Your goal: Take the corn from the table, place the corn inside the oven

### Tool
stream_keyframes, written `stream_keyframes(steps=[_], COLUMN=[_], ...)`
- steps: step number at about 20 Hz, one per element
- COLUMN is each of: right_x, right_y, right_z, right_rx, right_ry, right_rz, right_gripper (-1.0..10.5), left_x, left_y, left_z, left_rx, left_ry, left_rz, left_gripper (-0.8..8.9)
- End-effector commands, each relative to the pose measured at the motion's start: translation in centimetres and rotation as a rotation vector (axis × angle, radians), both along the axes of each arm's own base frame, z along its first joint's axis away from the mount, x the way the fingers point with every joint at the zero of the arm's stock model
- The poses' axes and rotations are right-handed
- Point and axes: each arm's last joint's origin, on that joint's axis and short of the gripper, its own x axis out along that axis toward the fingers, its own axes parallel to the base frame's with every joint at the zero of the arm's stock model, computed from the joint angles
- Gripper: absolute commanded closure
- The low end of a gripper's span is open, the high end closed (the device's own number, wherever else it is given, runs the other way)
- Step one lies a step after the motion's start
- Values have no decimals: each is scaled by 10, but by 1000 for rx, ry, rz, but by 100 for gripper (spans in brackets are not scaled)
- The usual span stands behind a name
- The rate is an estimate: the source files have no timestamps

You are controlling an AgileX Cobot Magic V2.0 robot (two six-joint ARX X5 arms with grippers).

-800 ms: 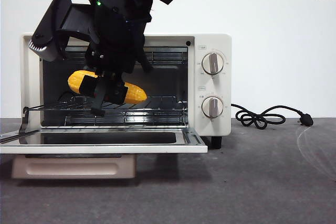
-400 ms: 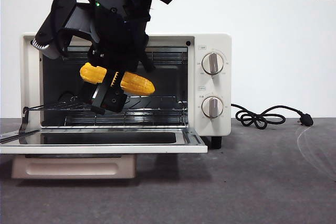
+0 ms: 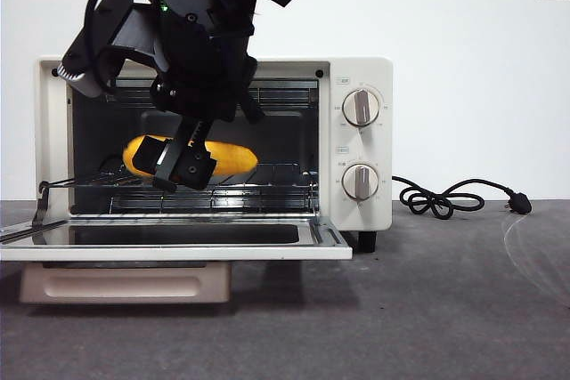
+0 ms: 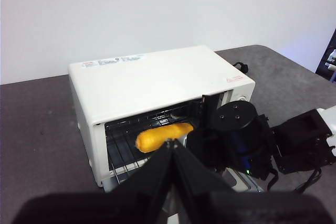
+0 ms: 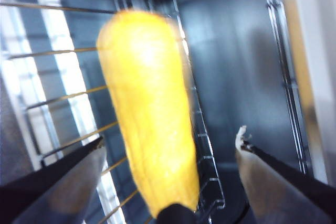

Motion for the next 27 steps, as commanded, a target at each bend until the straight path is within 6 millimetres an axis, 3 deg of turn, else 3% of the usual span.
stream_keyframes(steps=[1,11,20,27], right_x=[0,-14,-38,-58], right_y=[2,8,14,6], right_z=[-4,3,28,53], right_rx=[27,33,106,171], right_ry=[9,-31,-91,-57], right_rz=[-16,-34,-76,-91], right_gripper=[531,537,537,538], left_x=[1,1,2,7], left_y=[0,0,3,1], left_z=[-2,-2,-2,-1], left_rx=[1,8,28,58], left_ry=[4,-2,-19,-19], left_rz=[3,35,121,183], left_gripper=[819,819,819,819])
